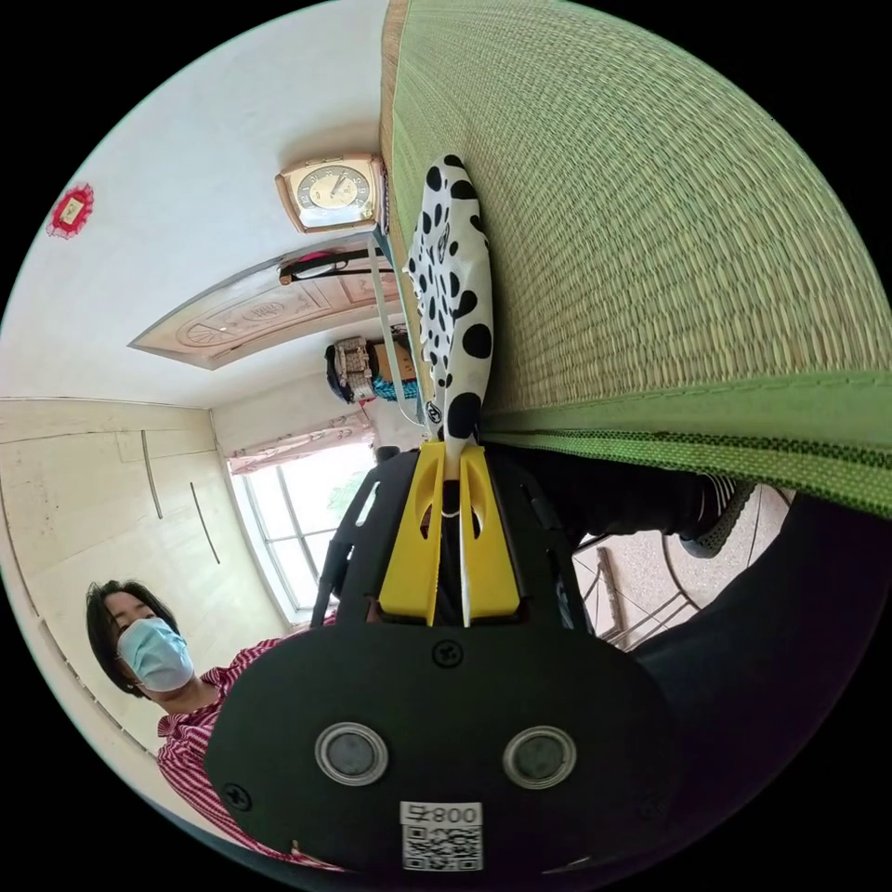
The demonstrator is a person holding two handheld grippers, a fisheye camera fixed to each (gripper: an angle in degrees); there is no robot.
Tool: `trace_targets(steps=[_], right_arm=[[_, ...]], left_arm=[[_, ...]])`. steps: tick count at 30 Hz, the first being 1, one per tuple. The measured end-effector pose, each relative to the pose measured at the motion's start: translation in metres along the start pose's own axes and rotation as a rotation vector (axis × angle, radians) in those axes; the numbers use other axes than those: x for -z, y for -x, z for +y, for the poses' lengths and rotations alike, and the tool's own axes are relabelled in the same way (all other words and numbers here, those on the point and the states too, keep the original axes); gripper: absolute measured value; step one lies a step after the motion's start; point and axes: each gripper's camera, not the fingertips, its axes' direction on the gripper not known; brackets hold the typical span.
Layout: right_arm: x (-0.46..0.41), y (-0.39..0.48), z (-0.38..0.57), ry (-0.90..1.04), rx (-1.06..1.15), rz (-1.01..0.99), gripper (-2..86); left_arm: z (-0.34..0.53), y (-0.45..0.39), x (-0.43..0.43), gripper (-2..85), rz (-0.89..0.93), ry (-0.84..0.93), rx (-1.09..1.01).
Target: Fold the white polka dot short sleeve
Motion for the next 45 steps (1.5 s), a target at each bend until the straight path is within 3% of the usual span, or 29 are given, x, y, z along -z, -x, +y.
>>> trace_targets(steps=[9, 19, 45], right_arm=[[-0.003, 0.0, -0.001, 0.003, -0.018, 0.004, 2.2], [-0.004, 0.006, -0.007, 0.008, -0.024, 0.002, 2.2], [0.014, 0.014, -0.018, -0.004, -0.032, -0.006, 2.0]], left_arm=[[0.0, -0.004, 0.022, 9.2, 0.019, -0.009, 0.019], [-0.028, -0.016, 0.023, 10.8, -0.001, 0.112, 0.002], [-0.034, -0.01, 0.028, 4.4, 0.073, 0.167, 0.0]])
